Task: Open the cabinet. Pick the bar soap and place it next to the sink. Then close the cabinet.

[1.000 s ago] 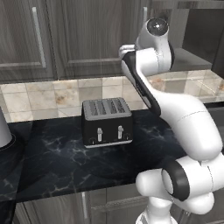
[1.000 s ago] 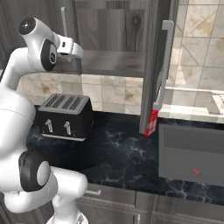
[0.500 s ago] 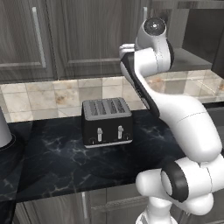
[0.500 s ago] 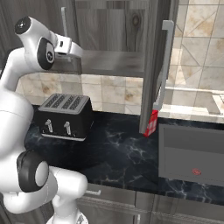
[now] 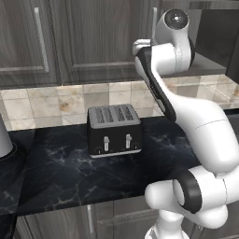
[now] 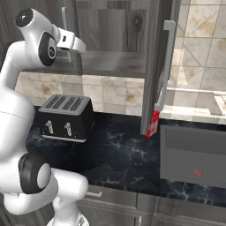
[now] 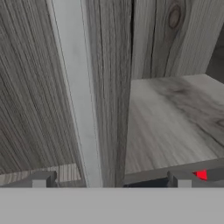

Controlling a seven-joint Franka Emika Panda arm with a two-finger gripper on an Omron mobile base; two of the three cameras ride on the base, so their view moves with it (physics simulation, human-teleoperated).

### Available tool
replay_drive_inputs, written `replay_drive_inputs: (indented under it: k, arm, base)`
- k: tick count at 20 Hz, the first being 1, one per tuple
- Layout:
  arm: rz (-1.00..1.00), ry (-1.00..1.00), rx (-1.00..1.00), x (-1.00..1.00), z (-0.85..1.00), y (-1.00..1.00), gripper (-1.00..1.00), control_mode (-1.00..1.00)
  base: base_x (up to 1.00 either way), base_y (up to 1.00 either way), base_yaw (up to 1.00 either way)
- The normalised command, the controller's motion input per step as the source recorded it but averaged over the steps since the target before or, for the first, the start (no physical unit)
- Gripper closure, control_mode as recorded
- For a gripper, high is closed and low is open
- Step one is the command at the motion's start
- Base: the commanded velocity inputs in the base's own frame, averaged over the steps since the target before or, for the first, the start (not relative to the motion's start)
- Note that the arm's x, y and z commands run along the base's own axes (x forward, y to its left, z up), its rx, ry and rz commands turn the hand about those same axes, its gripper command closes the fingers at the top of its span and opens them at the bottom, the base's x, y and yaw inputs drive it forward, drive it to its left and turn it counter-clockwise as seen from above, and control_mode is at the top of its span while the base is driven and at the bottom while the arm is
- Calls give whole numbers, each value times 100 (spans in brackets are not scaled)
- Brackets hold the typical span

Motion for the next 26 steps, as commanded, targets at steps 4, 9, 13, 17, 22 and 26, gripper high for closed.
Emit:
replay_drive_inputs:
  k: [4, 9, 13, 17, 22, 26]
  arm:
    - [1, 0, 3, 14, 0, 0, -100, -100]
    - [1, 0, 4, 19, -1, 0, -100, -100]
    - [5, 0, 5, 25, 0, 0, -100, -100]
    - [8, 0, 4, 15, -6, 0, -100, -100]
    - [7, 0, 1, 21, -13, 0, -100, -100]
    - [2, 0, 0, 34, -19, 0, -100, -100]
  base:
    - [0, 0, 0]
    - [0, 0, 0]
    - [0, 0, 0]
    - [0, 0, 0]
    - [0, 0, 0]
    - [0, 0, 0]
